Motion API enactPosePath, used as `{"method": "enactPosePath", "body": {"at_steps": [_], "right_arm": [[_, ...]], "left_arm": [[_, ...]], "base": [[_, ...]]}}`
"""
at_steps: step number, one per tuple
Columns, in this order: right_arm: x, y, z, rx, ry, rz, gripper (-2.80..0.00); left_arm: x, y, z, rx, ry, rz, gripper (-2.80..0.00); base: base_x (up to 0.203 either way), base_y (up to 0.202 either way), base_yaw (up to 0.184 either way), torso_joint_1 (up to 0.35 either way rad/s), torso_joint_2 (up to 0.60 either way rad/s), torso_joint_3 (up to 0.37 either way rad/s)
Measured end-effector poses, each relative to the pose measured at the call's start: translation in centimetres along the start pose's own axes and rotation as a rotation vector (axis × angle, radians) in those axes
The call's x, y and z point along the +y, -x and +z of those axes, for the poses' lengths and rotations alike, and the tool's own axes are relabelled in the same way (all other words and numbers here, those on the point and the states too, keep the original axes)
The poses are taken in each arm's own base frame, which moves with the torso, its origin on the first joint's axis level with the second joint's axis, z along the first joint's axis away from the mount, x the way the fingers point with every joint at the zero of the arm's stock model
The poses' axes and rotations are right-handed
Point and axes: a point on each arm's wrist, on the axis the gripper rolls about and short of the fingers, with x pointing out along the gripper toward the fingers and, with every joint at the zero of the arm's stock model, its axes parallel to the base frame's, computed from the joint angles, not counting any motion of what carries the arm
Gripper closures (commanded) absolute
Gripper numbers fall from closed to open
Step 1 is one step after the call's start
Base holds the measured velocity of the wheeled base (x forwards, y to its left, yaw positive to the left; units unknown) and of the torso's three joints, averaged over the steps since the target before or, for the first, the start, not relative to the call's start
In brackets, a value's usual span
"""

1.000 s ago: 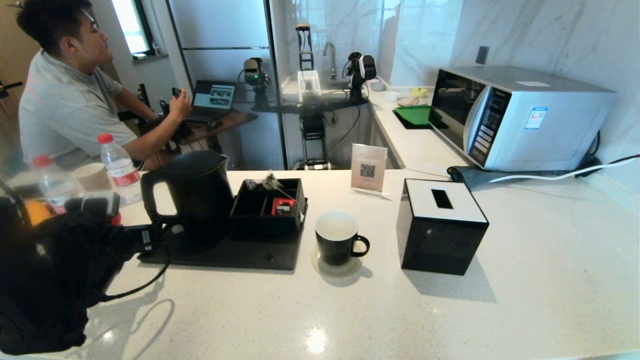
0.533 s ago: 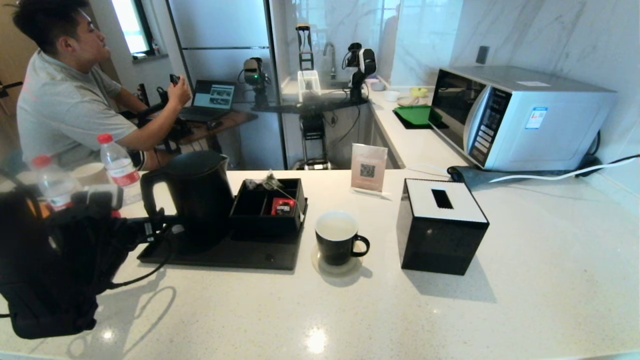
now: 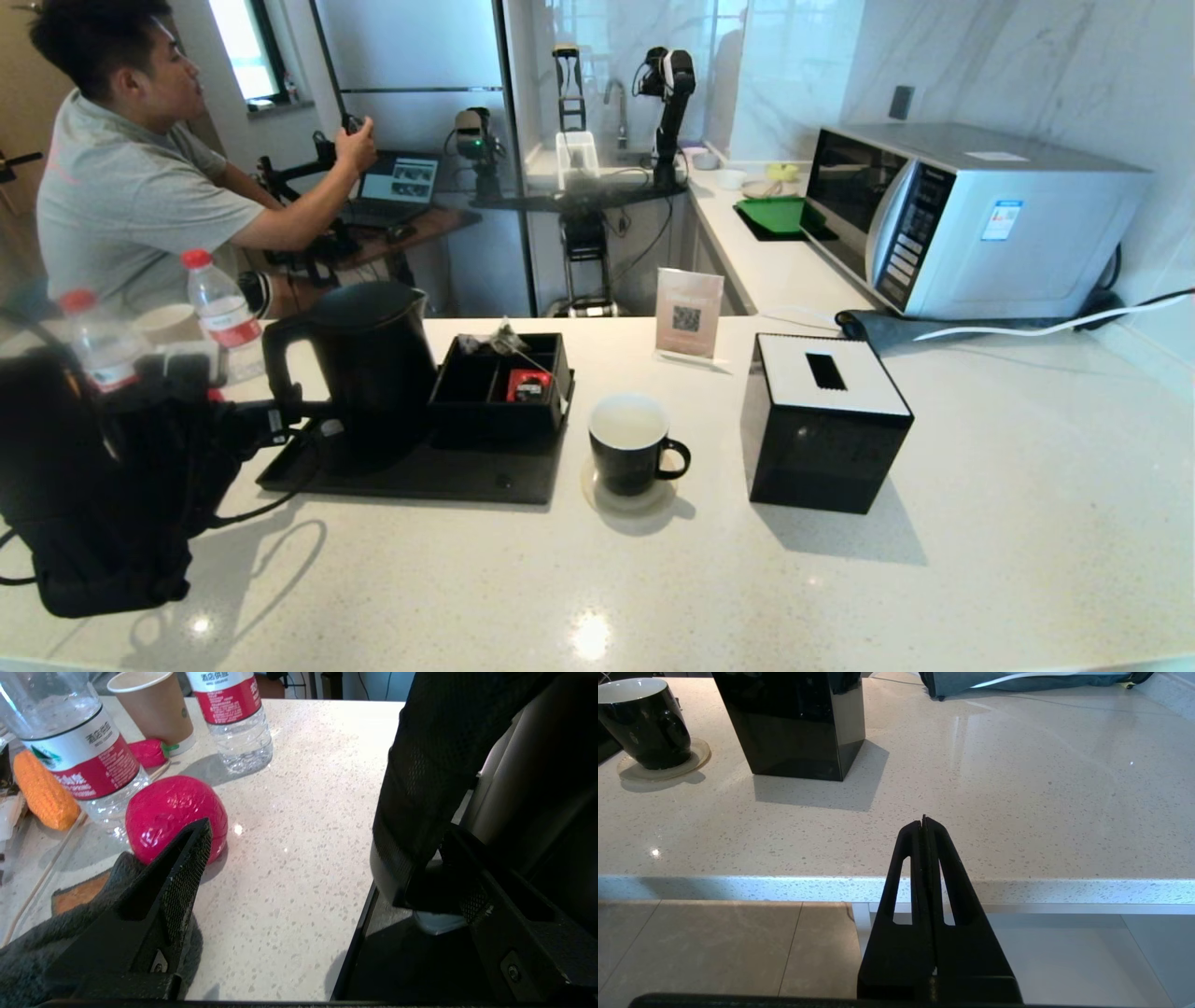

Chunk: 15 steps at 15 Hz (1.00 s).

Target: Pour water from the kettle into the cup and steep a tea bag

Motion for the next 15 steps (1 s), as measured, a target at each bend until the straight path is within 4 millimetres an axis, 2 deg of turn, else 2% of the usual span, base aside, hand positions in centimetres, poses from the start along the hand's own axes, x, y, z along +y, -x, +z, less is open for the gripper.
{"method": "enactPosePath", "body": {"at_steps": [15], "right_arm": [[0.0, 0.0, 0.0, 0.000, 0.000, 0.000, 0.00]], "left_arm": [[1.0, -3.3, 0.4, -0.072, 0.003, 0.056, -2.80]], "base": [[0.000, 0.000, 0.000, 0.000, 0.00, 0.000]]}}
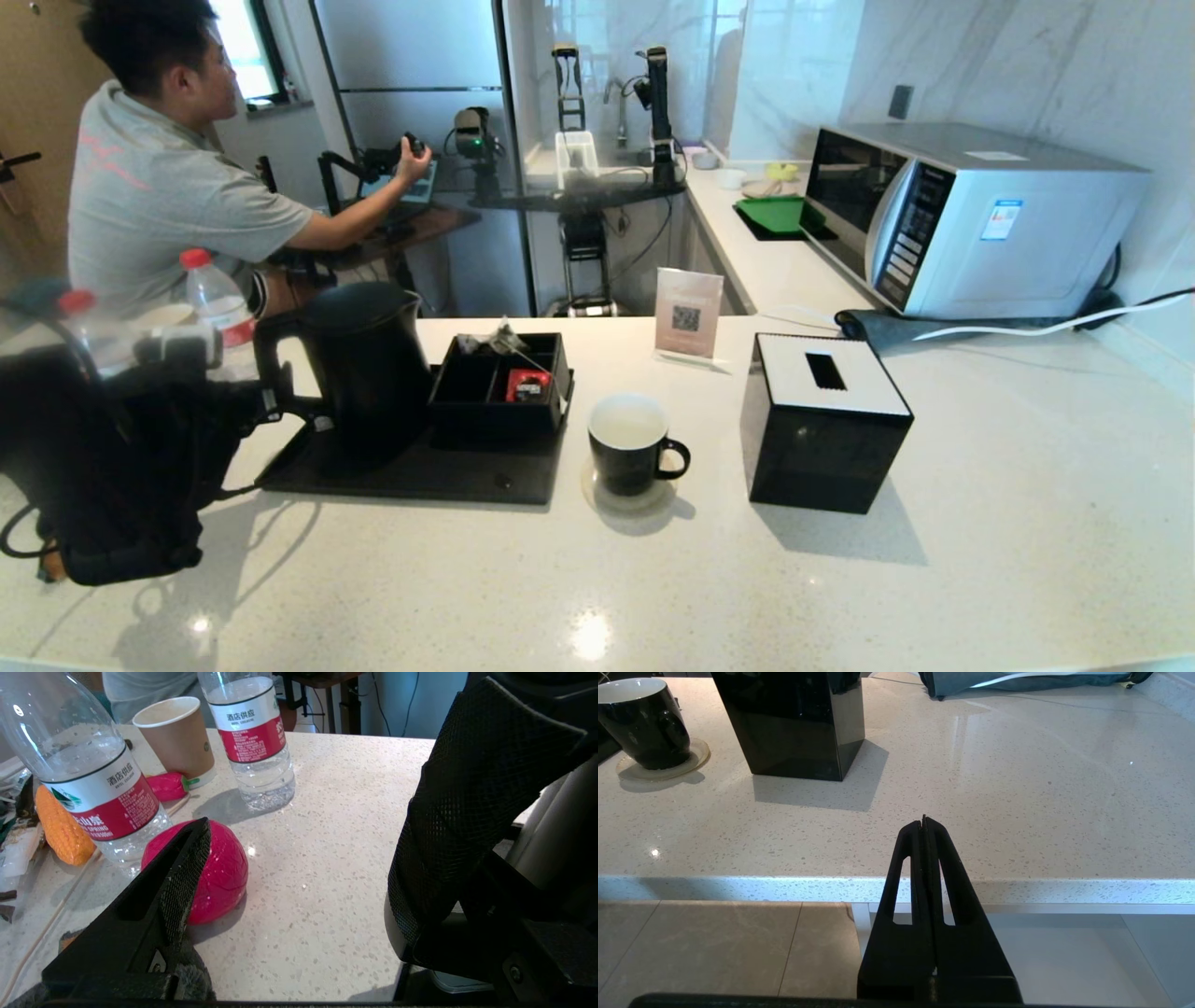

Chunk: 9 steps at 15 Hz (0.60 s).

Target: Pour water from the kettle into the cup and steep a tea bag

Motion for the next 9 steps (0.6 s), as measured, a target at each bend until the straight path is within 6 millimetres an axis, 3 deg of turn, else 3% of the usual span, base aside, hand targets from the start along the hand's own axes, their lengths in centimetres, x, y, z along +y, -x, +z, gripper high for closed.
{"method": "enactPosePath", "body": {"at_steps": [9], "right_arm": [[0.0, 0.0, 0.0, 0.000, 0.000, 0.000, 0.00]], "left_arm": [[-0.8, -0.4, -1.4, 0.031, -0.003, -0.019, -2.80]], "base": [[0.000, 0.000, 0.000, 0.000, 0.00, 0.000]]}}
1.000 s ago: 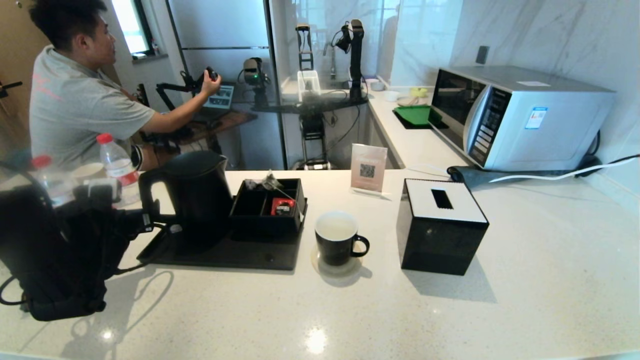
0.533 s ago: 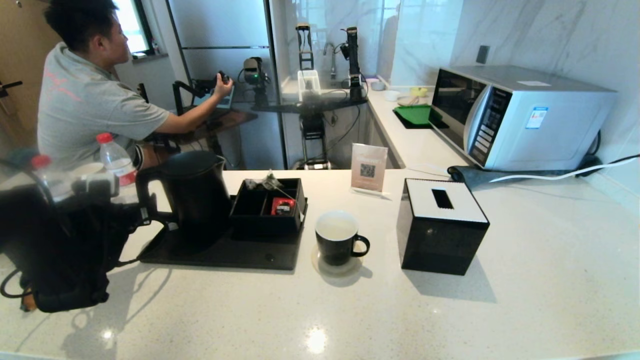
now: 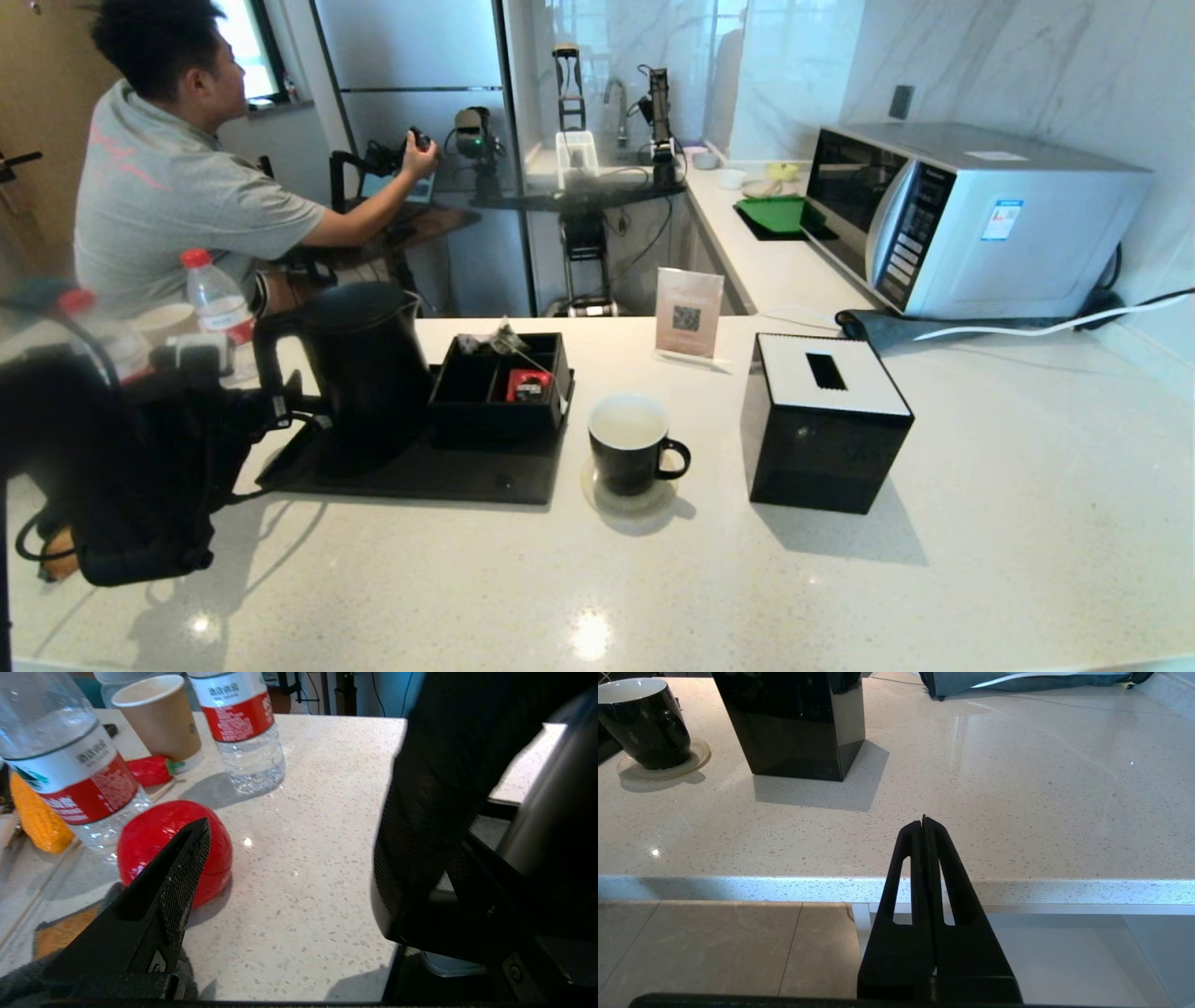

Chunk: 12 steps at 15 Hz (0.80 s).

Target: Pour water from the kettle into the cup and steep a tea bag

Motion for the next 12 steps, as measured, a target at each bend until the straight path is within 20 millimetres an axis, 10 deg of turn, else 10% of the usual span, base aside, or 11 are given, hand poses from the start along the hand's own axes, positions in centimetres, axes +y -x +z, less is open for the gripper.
{"method": "enactPosePath", "body": {"at_steps": [12], "right_arm": [[0.0, 0.0, 0.0, 0.000, 0.000, 0.000, 0.00]], "left_arm": [[-0.9, -2.2, 0.7, -0.076, 0.012, -0.009, -2.80]], "base": [[0.000, 0.000, 0.000, 0.000, 0.00, 0.000]]}}
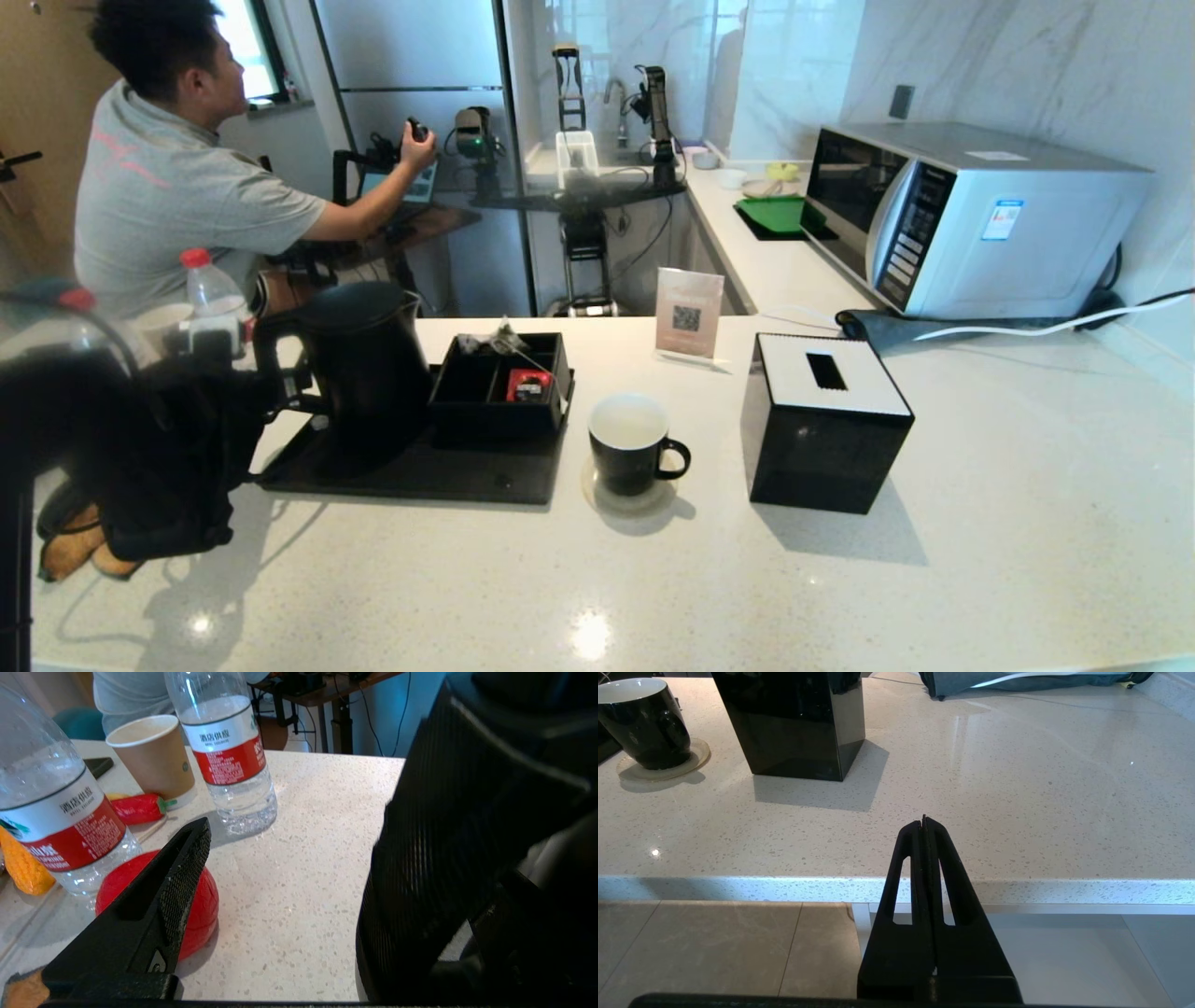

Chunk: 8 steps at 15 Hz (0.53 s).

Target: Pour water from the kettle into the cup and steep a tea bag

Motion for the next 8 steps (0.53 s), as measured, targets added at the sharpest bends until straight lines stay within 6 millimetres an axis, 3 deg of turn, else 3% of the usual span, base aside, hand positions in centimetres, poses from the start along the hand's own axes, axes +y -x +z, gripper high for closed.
{"method": "enactPosePath", "body": {"at_steps": [8], "right_arm": [[0.0, 0.0, 0.0, 0.000, 0.000, 0.000, 0.00]], "left_arm": [[0.0, -1.5, 1.6, -0.085, -0.022, 0.009, -2.80]], "base": [[0.000, 0.000, 0.000, 0.000, 0.00, 0.000]]}}
